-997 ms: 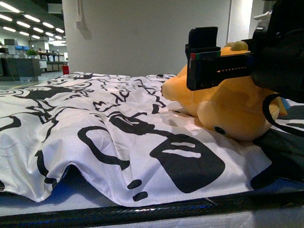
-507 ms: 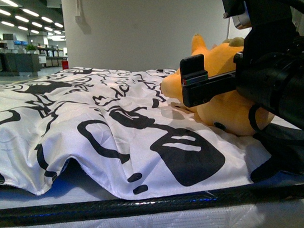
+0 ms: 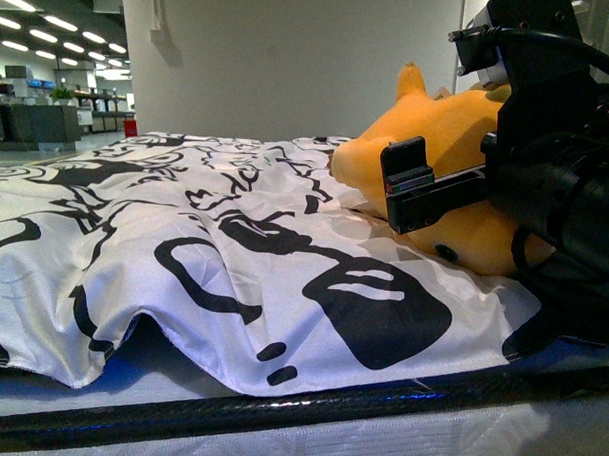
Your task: Put away toys
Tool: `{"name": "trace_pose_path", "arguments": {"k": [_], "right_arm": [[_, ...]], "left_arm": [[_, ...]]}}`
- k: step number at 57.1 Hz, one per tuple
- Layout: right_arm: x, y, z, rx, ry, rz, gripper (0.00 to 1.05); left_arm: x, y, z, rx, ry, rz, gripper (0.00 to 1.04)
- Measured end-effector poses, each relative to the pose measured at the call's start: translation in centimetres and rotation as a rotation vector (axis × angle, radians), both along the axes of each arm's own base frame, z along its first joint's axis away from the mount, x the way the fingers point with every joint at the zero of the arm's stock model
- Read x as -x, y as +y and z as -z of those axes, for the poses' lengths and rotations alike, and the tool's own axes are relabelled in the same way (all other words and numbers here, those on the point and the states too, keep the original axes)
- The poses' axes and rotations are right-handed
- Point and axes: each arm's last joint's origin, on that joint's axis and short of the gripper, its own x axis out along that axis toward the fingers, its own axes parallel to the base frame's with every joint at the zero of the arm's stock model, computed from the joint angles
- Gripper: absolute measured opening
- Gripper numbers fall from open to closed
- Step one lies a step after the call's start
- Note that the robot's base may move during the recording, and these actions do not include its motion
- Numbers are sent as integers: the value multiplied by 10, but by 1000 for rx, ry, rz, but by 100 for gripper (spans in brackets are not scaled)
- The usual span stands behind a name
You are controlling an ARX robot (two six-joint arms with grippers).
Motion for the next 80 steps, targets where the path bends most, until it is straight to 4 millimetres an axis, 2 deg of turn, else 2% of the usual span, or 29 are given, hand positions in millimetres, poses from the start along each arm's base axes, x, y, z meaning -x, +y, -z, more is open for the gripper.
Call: {"name": "trace_pose_path", "arguments": {"k": [10,17,28,35,46,60,71,80], "right_arm": [[2,-3,-2,-55,15,-14,101],[6,-9,-3,-96,37,-41,79],[15,-16,-11,-160,71,-101,54],[23,-25,-24,-212,78,-145,35],[40,-40,-48,-275,77,-234,13],[72,-62,-74,-317,61,-350,10],[97,-78,-73,-346,74,-387,10],[111,-80,-71,-354,109,-390,10]], "left_arm": [[0,0,0,0,0,0,99],[0,0,0,0,0,0,99],[0,0,0,0,0,0,99],[0,0,0,0,0,0,99],[0,0,0,0,0,0,99],[0,0,0,0,0,0,99],[0,0,0,0,0,0,99],[0,0,0,0,0,0,99]]}}
